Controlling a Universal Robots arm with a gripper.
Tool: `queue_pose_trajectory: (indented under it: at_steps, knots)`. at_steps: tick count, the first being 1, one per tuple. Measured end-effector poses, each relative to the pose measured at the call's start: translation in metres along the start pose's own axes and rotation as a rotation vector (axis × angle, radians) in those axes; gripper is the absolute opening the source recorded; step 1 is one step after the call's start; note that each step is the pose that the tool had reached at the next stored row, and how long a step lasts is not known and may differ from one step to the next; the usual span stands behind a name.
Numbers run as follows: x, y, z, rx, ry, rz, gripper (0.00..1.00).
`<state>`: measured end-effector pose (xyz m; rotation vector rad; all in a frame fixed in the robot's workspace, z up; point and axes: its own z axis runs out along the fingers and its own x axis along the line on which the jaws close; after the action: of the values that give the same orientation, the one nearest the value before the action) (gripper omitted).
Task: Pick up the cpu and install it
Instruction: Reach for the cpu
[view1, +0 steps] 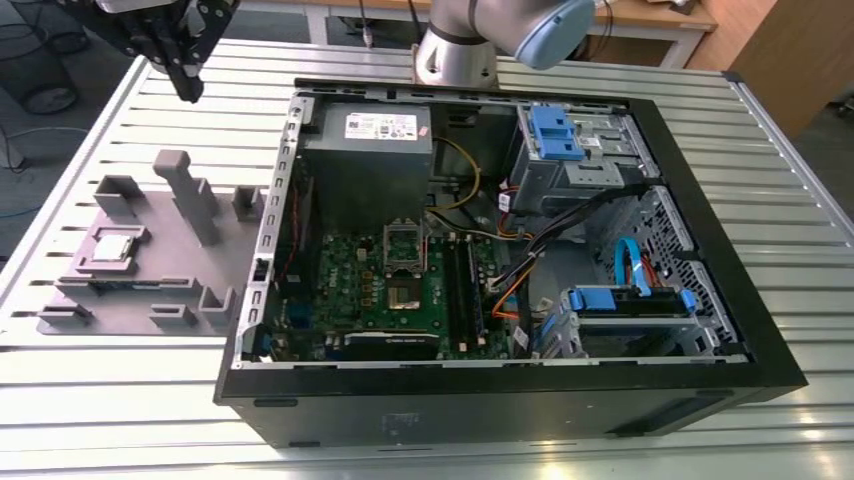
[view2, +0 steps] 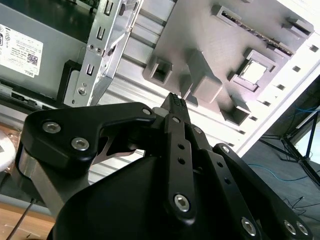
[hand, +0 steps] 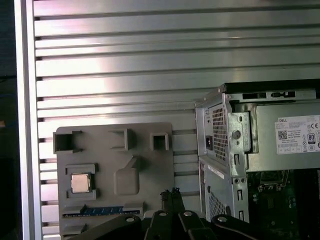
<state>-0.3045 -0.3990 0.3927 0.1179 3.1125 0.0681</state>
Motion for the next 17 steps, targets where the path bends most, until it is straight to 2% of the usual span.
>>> queue_pose_trajectory:
  at_steps: [17]
  knots:
    - [0.0249,-0.0019,-0.0006,-0.0003,0.0000,0.000,0.11]
